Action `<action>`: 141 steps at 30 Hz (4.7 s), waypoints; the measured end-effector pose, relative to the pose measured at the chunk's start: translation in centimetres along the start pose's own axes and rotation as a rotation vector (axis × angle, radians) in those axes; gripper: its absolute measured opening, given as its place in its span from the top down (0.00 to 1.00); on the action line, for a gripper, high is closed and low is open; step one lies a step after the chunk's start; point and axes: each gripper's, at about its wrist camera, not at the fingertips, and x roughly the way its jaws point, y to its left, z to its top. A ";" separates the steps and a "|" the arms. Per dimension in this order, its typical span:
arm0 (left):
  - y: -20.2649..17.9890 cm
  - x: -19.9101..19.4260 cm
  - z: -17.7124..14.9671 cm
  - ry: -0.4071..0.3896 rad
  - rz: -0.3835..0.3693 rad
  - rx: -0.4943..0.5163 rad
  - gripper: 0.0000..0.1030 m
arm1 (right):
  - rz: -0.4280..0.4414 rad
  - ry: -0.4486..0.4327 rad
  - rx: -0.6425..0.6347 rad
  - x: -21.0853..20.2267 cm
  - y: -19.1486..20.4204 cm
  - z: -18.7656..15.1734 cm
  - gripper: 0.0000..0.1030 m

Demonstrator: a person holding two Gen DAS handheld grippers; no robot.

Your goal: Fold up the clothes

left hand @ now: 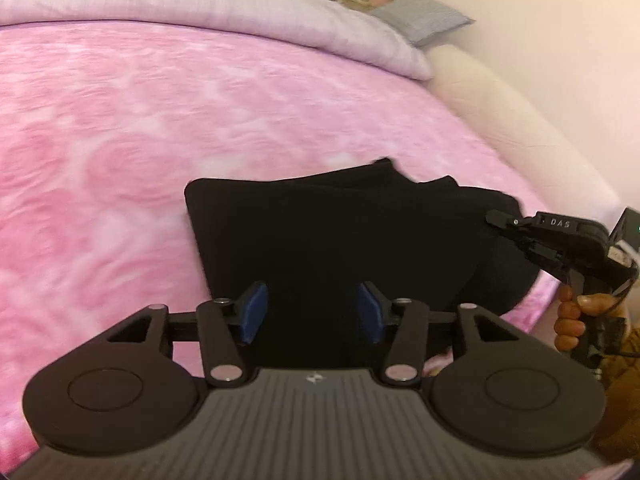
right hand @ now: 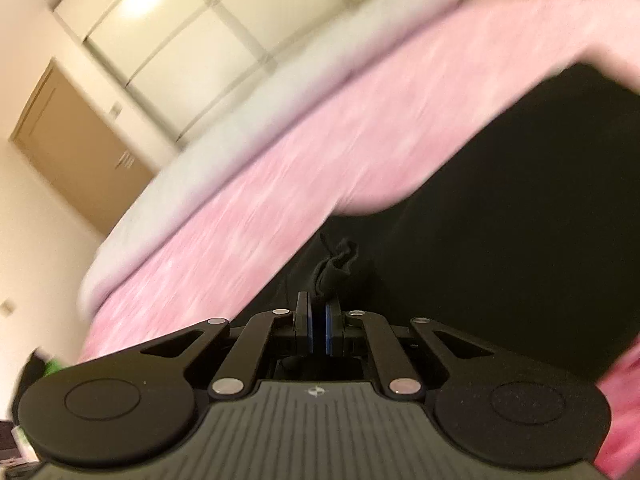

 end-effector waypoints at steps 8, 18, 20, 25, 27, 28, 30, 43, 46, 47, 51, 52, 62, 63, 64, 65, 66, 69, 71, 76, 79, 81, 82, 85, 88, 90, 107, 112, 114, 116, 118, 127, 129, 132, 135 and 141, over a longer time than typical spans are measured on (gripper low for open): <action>-4.4 6.5 -0.3 0.113 0.003 0.147 0.58 | -0.137 -0.040 0.134 -2.4 -8.6 1.7 0.94; -6.1 8.9 0.1 0.129 0.023 0.183 0.58 | -0.159 -0.238 -0.008 -4.9 -8.7 5.4 0.95; -6.5 9.4 0.2 0.132 0.027 0.190 0.58 | -0.227 -0.235 0.032 -5.0 -11.2 5.9 0.95; -7.2 10.0 0.5 0.131 0.025 0.208 0.58 | -0.248 -0.196 0.134 -4.4 -15.2 5.7 0.95; -7.5 10.1 0.6 0.128 0.022 0.215 0.58 | -0.238 -0.241 0.066 -5.3 -13.9 6.5 0.95; -7.6 10.2 0.7 0.127 0.020 0.218 0.58 | -0.239 -0.268 0.038 -5.6 -13.3 6.9 0.95; -7.9 10.3 0.8 0.125 0.017 0.225 0.58 | -0.258 -0.307 0.005 -6.0 -12.9 7.6 0.95; -8.8 10.6 0.2 0.140 0.037 0.281 0.58 | -0.336 -0.243 0.080 -4.0 -18.2 7.6 0.97; -9.1 10.1 0.1 0.139 0.065 0.298 0.58 | -0.343 -0.247 0.120 -4.7 -18.5 7.3 0.95; -9.2 9.7 0.2 0.134 0.075 0.302 0.58 | -0.360 -0.259 0.121 -5.4 -18.0 7.2 0.89; -9.4 7.5 0.3 0.092 0.055 0.304 0.59 | -0.442 -0.304 0.023 -7.7 -14.7 6.6 0.67; -9.5 7.1 0.2 0.087 0.043 0.305 0.59 | -0.403 -0.298 -0.002 -8.0 -13.9 6.2 0.67; -10.7 7.6 -3.8 0.146 0.111 0.440 0.62 | -0.363 -0.012 -0.175 -4.4 -10.9 1.5 0.71; -10.9 7.2 -3.9 0.142 0.109 0.446 0.63 | -0.369 -0.020 -0.184 -4.8 -10.5 1.2 0.70; -11.0 6.7 -3.9 0.138 0.108 0.452 0.63 | -0.366 -0.030 -0.177 -5.4 -10.1 1.1 0.70; -11.2 6.3 -4.0 0.133 0.106 0.459 0.63 | -0.362 -0.040 -0.171 -6.0 -9.7 1.1 0.70; -11.3 6.1 -4.1 0.134 0.105 0.462 0.63 | -0.356 -0.052 -0.170 -6.6 -9.2 1.0 0.70; -10.8 6.8 -5.0 0.154 0.105 0.435 0.61 | -0.333 -0.033 -0.168 -7.4 -8.4 0.0 0.61; -10.5 6.4 -5.1 0.150 0.116 0.380 0.61 | -0.353 0.028 -0.167 -6.6 -8.4 -0.7 0.59; -12.0 3.3 -5.4 0.126 0.169 0.426 0.60 | -0.332 0.048 -0.145 -7.9 -6.7 -1.8 0.57; -12.4 1.6 -5.9 0.106 0.181 0.423 0.60 | -0.316 0.018 -0.143 -9.8 -5.2 -2.3 0.49; -12.5 0.7 -6.4 0.099 0.188 0.423 0.59 | -0.302 0.013 -0.147 -10.9 -4.3 -2.9 0.44; -12.5 0.3 -6.7 0.098 0.191 0.424 0.59 | -0.303 0.013 -0.152 -11.2 -3.9 -3.1 0.42; -12.4 -0.9 -7.4 0.096 0.195 0.419 0.58 | -0.312 0.025 -0.170 -11.8 -3.1 -4.2 0.41; -12.2 -2.3 -7.9 0.077 0.203 0.410 0.56 | -0.325 0.039 -0.157 -12.7 -2.9 -5.5 0.41; -12.1 -3.2 -8.1 0.063 0.213 0.407 0.55 | -0.326 0.032 -0.158 -13.5 -2.6 -6.0 0.41; -12.6 -5.1 -8.6 0.030 0.224 0.412 0.49 | -0.314 -0.007 -0.201 -15.9 -0.5 -6.6 0.39; -12.1 -4.2 -8.4 0.047 0.226 0.405 0.48 | -0.317 0.002 -0.204 -15.3 -0.6 -6.6 0.39; -11.8 -3.7 -8.3 0.056 0.226 0.399 0.47 | -0.321 0.012 -0.207 -14.9 -0.7 -6.6 0.39; -11.5 -3.1 -8.2 0.066 0.228 0.392 0.47 | -0.326 0.024 -0.213 -14.4 -0.8 -6.6 0.38; -11.1 -2.5 -8.1 0.075 0.229 0.384 0.47 | -0.332 0.035 -0.218 -13.8 -1.0 -6.6 0.38; -9.0 -1.0 -7.2 0.082 0.240 0.321 0.44 | -0.367 0.086 -0.250 -11.3 -1.0 -6.5 0.37; -8.6 -0.8 -7.0 0.083 0.244 0.309 0.44 | -0.366 0.091 -0.265 -10.9 -0.7 -6.5 0.36; -7.9 -0.3 -6.9 0.091 0.244 0.293 0.44 | -0.364 0.101 -0.285 -10.1 -0.5 -6.4 0.36; -7.2 0.0 -6.8 0.102 0.235 0.267 0.44 | -0.358 0.111 -0.298 -9.3 -0.2 -6.3 0.36; -5.8 0.5 -6.8 0.130 0.218 0.243 0.44 | -0.323 0.107 -0.512 -8.1 2.3 -7.6 0.36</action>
